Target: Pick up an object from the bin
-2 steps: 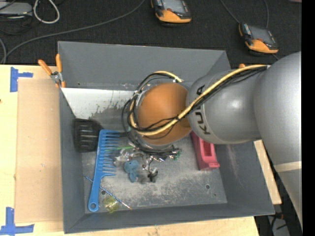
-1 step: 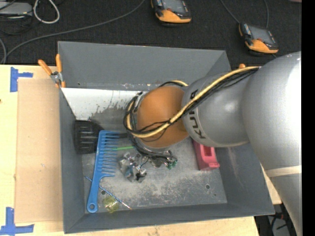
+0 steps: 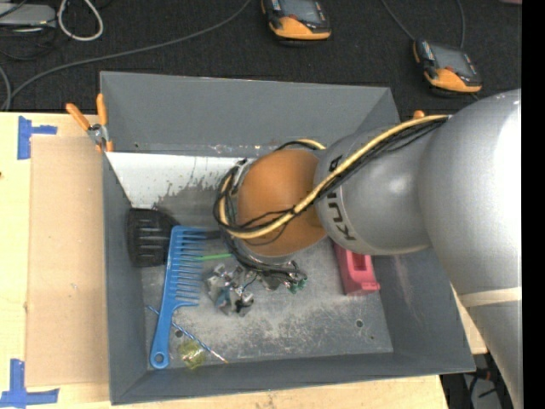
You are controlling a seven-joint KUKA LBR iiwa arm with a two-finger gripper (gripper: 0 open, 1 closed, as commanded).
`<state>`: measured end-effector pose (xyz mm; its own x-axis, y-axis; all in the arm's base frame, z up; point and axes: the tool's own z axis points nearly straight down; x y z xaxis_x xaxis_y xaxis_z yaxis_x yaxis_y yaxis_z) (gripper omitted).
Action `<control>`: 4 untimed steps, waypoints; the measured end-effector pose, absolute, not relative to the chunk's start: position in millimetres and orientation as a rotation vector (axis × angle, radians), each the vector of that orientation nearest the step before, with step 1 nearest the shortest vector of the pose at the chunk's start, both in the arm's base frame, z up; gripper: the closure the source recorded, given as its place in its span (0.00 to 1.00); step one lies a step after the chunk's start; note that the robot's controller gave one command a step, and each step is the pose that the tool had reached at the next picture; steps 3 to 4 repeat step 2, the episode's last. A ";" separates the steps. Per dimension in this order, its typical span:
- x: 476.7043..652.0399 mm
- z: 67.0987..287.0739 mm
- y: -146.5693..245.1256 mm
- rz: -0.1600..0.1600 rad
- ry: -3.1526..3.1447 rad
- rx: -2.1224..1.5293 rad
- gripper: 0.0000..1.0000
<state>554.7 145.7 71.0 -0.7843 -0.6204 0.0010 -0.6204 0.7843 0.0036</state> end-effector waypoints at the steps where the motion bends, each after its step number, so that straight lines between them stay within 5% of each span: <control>1: 550.9 105.4 145.7 -0.007 -2.955 1.028 1.00; 2: 551.0 151.0 146.2 -0.009 -2.955 1.027 1.00; 4: 551.0 151.0 146.2 -0.009 -2.955 1.027 1.00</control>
Offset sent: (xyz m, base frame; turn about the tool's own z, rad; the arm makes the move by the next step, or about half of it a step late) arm -0.0036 -0.0007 0.1021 -0.0003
